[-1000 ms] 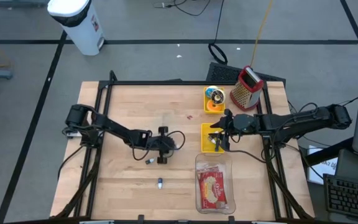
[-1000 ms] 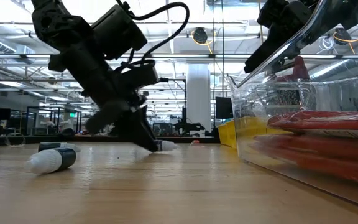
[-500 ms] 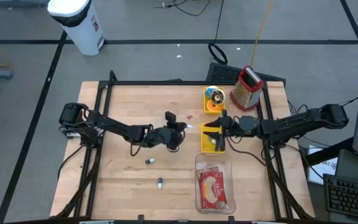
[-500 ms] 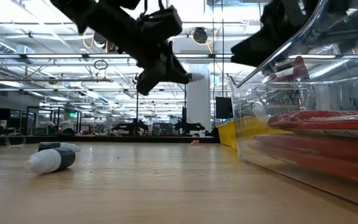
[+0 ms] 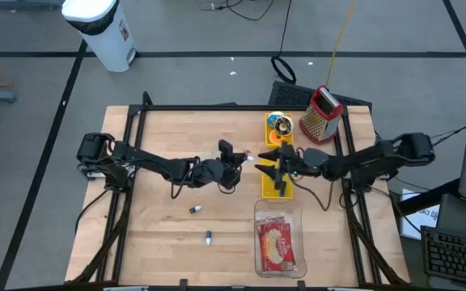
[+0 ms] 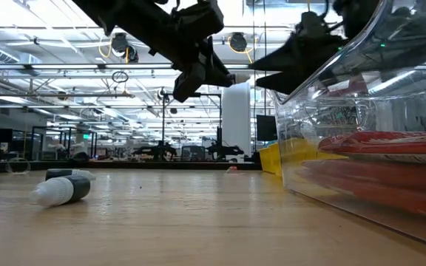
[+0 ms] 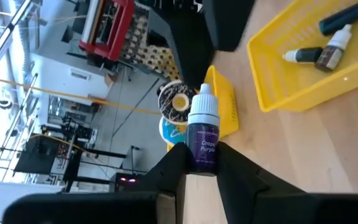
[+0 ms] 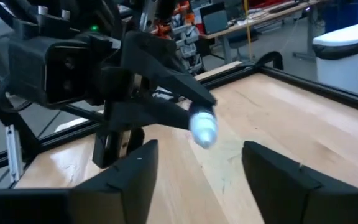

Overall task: Pick & Place Food Item
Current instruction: Put the purple food coloring bottle into the bottom yellow bin

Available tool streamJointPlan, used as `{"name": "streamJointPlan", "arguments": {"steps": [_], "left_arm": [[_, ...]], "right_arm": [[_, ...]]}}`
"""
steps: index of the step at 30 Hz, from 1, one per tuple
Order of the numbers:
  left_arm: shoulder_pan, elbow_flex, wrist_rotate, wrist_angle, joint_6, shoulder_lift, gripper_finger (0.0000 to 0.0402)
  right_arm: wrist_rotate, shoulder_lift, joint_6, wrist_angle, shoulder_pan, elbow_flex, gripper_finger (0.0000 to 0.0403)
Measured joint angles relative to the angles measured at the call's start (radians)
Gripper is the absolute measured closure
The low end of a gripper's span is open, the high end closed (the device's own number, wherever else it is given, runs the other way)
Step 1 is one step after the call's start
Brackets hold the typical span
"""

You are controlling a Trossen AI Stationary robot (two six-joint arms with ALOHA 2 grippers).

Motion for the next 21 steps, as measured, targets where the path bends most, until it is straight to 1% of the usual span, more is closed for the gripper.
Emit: {"name": "streamJointPlan", "arguments": {"steps": [2,5,7,9,13,16,17,19,21], "left_arm": [[0.003,0.000,0.000,0.000,-0.006,0.000,0.0335],[0.002,0.001,0.000,0.012,-0.007,0.000,0.0337],[0.001,0.001,0.001,0.019,0.002,0.000,0.0332],[-0.003,0.001,0.007,0.022,0.002,-0.001,0.0327],[-0.004,0.001,0.007,0.020,0.000,-0.001,0.0327],[-0.004,0.001,0.007,0.015,-0.007,-0.001,0.0333],[-0.004,0.001,0.008,0.015,-0.009,-0.001,0.0334],[-0.004,0.001,0.010,0.017,-0.008,-0.001,0.0334],[-0.002,0.001,0.012,0.020,-0.008,-0.001,0.0330]], "right_arm": [[-0.012,0.043,0.006,0.000,-0.015,0.044,0.0159],[-0.062,0.087,0.020,0.000,-0.040,0.092,0.0135],[-0.094,0.112,0.039,0.001,-0.053,0.118,0.0130],[-0.113,0.133,0.054,0.000,-0.063,0.137,0.0135],[-0.113,0.147,0.064,-0.003,-0.071,0.145,0.0168],[-0.119,0.147,0.063,0.000,-0.071,0.145,0.0204],[-0.135,0.147,0.062,0.000,-0.071,0.145,0.0216],[-0.162,0.143,0.062,-0.002,-0.071,0.145,0.0243],[-0.164,0.141,0.060,-0.003,-0.071,0.145,0.0268]]}}
